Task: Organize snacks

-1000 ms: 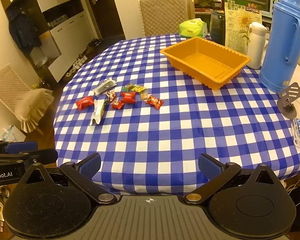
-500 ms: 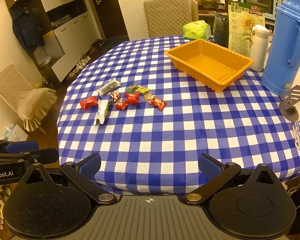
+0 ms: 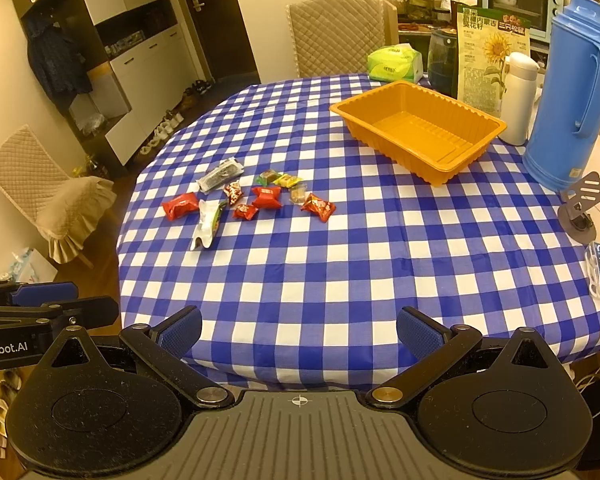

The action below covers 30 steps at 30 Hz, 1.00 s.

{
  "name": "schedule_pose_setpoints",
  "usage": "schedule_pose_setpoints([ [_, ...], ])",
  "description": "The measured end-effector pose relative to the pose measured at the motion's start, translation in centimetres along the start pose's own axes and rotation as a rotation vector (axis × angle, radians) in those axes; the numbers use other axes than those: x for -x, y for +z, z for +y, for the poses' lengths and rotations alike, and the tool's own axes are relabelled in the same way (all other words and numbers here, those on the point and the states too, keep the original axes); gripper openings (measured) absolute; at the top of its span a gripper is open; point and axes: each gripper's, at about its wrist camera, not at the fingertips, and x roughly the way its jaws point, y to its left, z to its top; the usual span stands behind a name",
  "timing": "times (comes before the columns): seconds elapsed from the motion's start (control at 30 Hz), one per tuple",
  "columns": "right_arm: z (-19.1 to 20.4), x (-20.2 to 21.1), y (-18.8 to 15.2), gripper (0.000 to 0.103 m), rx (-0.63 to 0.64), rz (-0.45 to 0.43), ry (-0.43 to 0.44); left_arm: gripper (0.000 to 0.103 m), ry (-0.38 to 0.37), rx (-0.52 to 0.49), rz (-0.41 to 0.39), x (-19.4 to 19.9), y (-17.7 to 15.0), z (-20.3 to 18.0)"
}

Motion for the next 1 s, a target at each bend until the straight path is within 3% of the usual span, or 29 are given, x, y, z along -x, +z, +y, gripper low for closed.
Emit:
schedule_pose_setpoints([
  [1.0,-0.06,-0.23,-0.11,0.103,0.003,-0.005,0.002,0.057,-0.001,0.002,-0.004,0.38,0.00,0.20],
])
